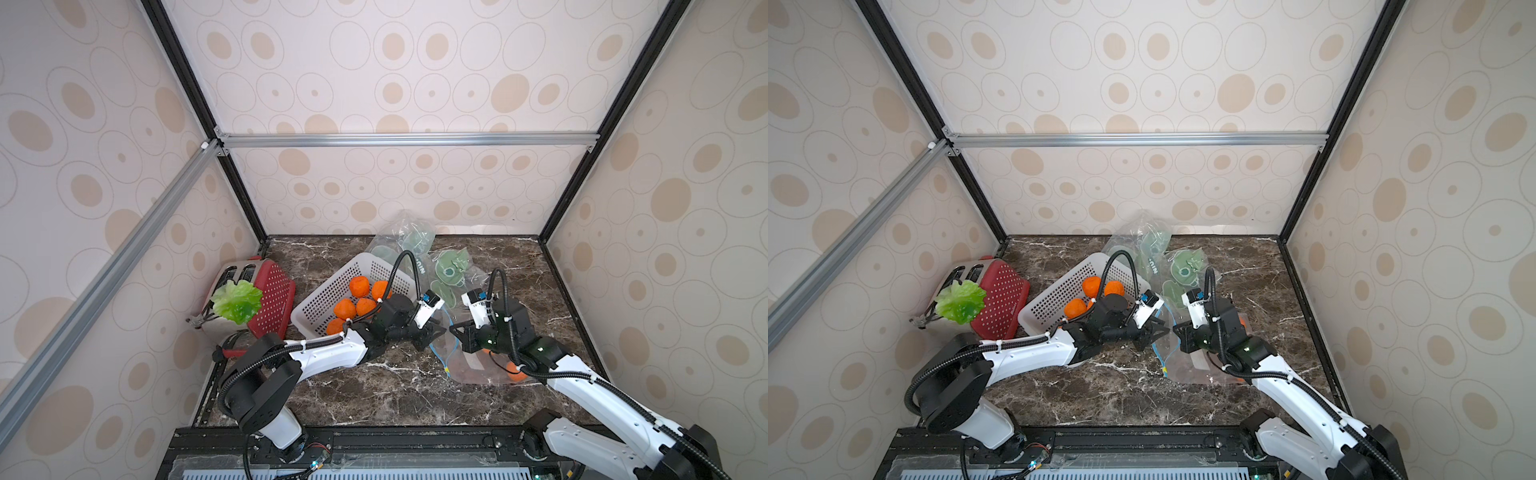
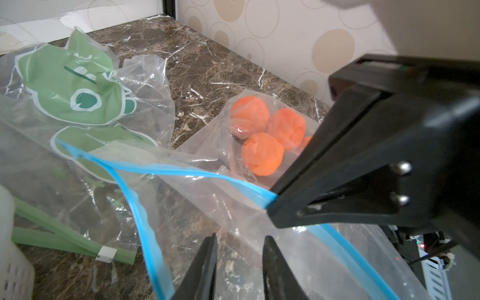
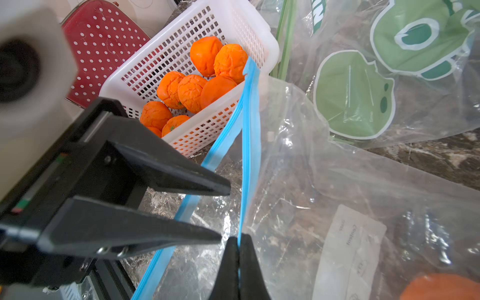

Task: Open the zip-top bag and take out the orange
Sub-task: Open the zipper of the food storage bag at the center of the board, then pick up the orange from the zipper food storage bag.

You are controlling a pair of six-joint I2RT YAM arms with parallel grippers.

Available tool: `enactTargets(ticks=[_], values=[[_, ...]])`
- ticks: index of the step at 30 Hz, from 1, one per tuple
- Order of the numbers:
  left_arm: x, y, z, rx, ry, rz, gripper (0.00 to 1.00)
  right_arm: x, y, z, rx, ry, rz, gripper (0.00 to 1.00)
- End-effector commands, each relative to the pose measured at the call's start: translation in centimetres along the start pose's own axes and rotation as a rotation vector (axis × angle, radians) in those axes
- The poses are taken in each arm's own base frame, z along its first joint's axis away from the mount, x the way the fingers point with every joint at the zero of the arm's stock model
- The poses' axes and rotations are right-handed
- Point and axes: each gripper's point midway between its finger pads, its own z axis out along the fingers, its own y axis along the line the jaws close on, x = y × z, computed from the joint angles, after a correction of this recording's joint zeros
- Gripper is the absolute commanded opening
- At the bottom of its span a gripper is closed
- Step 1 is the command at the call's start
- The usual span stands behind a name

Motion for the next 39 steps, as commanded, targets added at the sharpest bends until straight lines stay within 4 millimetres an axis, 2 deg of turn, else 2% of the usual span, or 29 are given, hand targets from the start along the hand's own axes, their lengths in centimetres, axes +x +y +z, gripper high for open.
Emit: enactTargets(ticks=[1,8,9,11,12,13,15,18,20,24,26,28,32,36,39], values=[[0.8,1.2,1.1,-0.048,0.054,0.021,0.29,-0.3,1.3,-1.3,-0.034,0.011,-0.016,0.00],[4.4,1.6,3.7,-0.007,0.081,-0.013,0.38,-1.9,4.1,-2.9,-0.156,-0.021,0.010,0.00],[4.9,1.7,3.9,-0.006,0.090,-0.014,0.39,-2.1,4.3,-2.9,-0.164,-0.027,0.012,0.08],[5.8,1.9,4.0,-0.009,0.104,-0.020,0.40,-2.2,4.3,-3.1,-0.159,-0.028,-0.004,0.34],[6.0,2.0,4.0,-0.012,0.105,-0.024,0.40,-2.3,3.9,-3.3,-0.127,-0.023,-0.018,0.41],[6.1,2.0,4.0,-0.012,0.102,-0.024,0.41,-2.4,2.7,-3.6,-0.046,-0.018,-0.034,0.46],[6.1,2.0,3.8,-0.014,0.087,-0.021,0.42,-2.8,-1.2,-4.7,0.180,-0.023,-0.023,0.54],[6.0,2.0,3.7,-0.019,0.077,-0.014,0.45,-2.3,-7.1,-6.8,0.401,0.004,0.120,0.55],[5.9,2.1,3.7,-0.021,0.075,-0.014,0.45,-1.3,-11.4,-8.2,0.503,0.001,0.307,0.52],[5.9,2.2,3.8,-0.027,0.068,-0.022,0.46,0.9,-17.6,-10.4,0.756,0.001,0.506,0.53],[5.8,2.3,3.7,-0.036,0.062,-0.022,0.46,3.1,-20.9,-11.3,0.860,0.010,0.643,0.55],[6.0,2.4,3.7,-0.042,0.069,-0.019,0.46,4.7,-22.1,-10.9,0.821,0.010,0.768,0.55],[5.9,2.4,3.5,-0.043,0.064,-0.010,0.46,6.8,-23.5,-9.9,0.816,0.014,0.839,0.55],[6.0,2.3,3.6,-0.033,0.062,-0.010,0.46,7.0,-23.6,-8.0,0.739,0.029,0.859,0.53],[6.1,2.2,3.6,-0.030,0.064,-0.006,0.46,6.7,-22.4,-5.8,0.592,0.060,0.868,0.46]])
